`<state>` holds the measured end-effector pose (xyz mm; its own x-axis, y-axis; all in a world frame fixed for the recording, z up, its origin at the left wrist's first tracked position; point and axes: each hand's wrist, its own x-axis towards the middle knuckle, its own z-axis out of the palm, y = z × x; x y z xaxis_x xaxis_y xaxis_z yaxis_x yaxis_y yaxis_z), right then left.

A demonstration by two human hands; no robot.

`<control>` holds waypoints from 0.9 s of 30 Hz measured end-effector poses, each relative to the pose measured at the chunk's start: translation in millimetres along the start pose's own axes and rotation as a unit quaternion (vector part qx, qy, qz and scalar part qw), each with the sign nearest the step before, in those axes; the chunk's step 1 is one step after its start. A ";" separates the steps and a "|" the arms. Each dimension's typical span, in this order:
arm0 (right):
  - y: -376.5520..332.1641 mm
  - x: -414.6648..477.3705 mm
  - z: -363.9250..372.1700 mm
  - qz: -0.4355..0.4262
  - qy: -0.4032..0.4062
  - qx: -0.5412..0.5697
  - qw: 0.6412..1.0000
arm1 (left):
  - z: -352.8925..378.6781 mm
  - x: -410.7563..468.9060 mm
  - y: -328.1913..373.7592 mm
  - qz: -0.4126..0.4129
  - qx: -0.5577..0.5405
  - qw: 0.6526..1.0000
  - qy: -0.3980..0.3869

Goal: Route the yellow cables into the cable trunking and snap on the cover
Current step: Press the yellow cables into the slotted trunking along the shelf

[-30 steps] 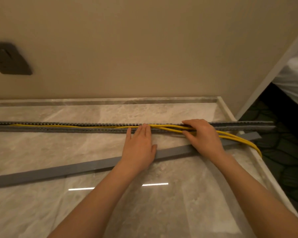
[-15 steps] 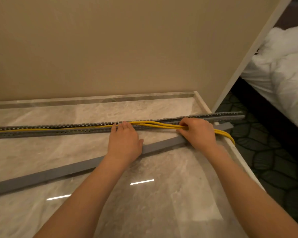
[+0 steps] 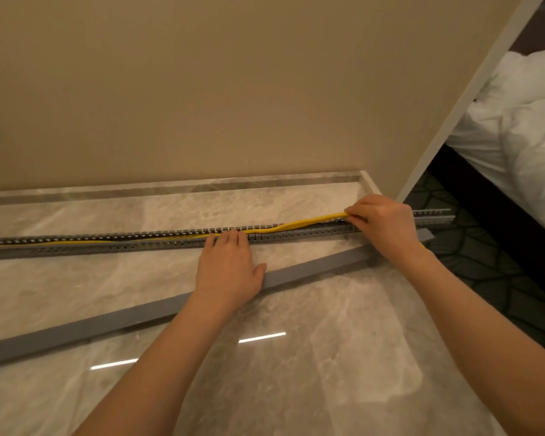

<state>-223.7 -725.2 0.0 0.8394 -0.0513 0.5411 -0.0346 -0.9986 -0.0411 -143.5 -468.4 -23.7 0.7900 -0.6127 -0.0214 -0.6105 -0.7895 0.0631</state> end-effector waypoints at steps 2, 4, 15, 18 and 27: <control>0.3 0.7 4.9 0.007 -0.016 0.020 1.000 | 0.7 0.3 -0.8 0.000 -0.009 1.000 0.004; -1.1 1.5 10.8 0.033 -0.033 0.055 0.997 | 1.5 -0.3 -1.7 -0.001 -0.018 1.000 0.007; -2.9 -3.9 18.0 0.097 -0.087 0.234 0.963 | 0.1 -1.1 1.1 -0.025 -0.024 0.999 0.016; -1.5 -6.0 16.0 0.048 -0.114 0.208 0.970 | 0.7 -3.3 8.2 -0.018 -0.020 0.999 0.042; -1.0 -10.0 24.4 -0.038 -0.226 0.015 0.973 | 5.5 4.8 29.2 0.021 -0.022 0.999 0.045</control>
<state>-218.8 -723.4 -25.8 0.9919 0.0414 0.1198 0.0469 -0.9980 -0.0435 -157.8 -494.6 -27.4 0.7664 -0.6383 0.0721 -0.6423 -0.7592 0.1050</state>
